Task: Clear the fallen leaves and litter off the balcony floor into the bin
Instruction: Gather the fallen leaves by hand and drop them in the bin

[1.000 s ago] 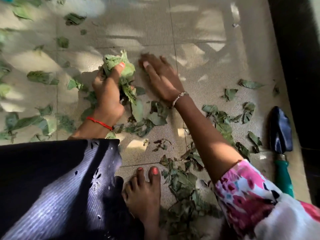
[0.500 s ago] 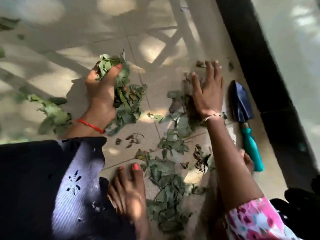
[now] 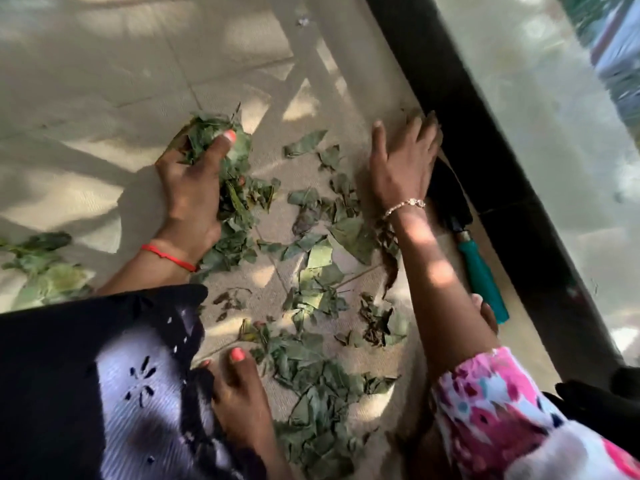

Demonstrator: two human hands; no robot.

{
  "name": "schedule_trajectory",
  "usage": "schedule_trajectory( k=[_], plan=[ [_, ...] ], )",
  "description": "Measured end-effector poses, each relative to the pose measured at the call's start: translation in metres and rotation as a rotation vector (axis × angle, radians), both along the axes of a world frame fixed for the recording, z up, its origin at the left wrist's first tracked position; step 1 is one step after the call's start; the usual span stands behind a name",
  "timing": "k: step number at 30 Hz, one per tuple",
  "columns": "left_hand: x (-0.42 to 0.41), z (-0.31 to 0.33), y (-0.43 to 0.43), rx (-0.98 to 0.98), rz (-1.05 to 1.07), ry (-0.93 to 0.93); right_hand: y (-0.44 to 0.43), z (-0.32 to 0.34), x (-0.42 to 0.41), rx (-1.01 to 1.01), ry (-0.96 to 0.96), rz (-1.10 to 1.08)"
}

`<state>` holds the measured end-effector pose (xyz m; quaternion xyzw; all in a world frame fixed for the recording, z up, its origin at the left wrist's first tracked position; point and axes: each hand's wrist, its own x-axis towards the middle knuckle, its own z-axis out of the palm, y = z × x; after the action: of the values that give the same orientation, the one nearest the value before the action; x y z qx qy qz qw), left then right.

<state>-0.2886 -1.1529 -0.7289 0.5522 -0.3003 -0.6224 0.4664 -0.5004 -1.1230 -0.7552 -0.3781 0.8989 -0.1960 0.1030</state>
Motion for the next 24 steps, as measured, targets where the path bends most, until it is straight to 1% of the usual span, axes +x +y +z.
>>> schedule_trajectory(
  k=[2,4,6,7,9,10,11,12,14,16,17,19,21,23,24],
  plan=[
    [0.001,0.0,0.002,0.008,-0.01,0.032,-0.004,-0.004,0.0,0.071,0.008,0.0],
    [0.002,-0.003,-0.001,0.021,0.013,0.047,-0.005,-0.007,0.007,0.075,0.026,0.02],
    [0.001,-0.003,-0.002,0.052,0.058,0.006,-0.001,-0.01,0.017,0.055,0.028,0.098],
    [0.0,-0.006,-0.001,0.027,0.062,0.003,0.004,-0.011,0.023,0.037,0.016,0.177],
    [0.0,-0.007,0.0,-0.007,0.058,0.032,0.017,-0.01,0.034,-0.023,-0.08,0.362],
    [0.002,-0.008,-0.001,0.0,0.062,0.043,0.026,-0.006,0.036,-0.071,-0.157,0.431],
    [0.002,-0.01,-0.001,0.008,0.045,0.054,0.035,-0.002,0.037,-0.132,-0.225,0.456],
    [0.003,-0.009,0.0,0.023,0.019,0.058,0.044,0.0,0.036,-0.206,-0.263,0.429],
    [0.002,-0.005,0.002,0.028,0.015,0.062,0.061,0.002,0.034,-0.3,-0.239,0.265],
    [0.004,-0.005,0.003,0.052,0.04,0.047,0.075,0.0,0.039,-0.252,-0.201,0.106],
    [0.004,-0.005,0.004,0.064,0.045,0.051,0.08,-0.003,0.045,-0.192,-0.184,0.084],
    [0.004,-0.005,0.004,0.061,0.049,0.063,0.081,-0.008,0.059,-0.079,-0.131,0.126],
    [0.005,-0.007,0.003,0.084,0.069,0.054,0.067,-0.014,0.071,-0.036,-0.099,0.194],
    [0.004,-0.008,0.002,0.096,0.076,0.038,0.048,-0.014,0.084,-0.063,-0.147,0.252],
    [0.004,-0.01,0.002,0.094,0.072,0.029,0.04,-0.013,0.089,-0.113,-0.214,0.282]
  ],
)
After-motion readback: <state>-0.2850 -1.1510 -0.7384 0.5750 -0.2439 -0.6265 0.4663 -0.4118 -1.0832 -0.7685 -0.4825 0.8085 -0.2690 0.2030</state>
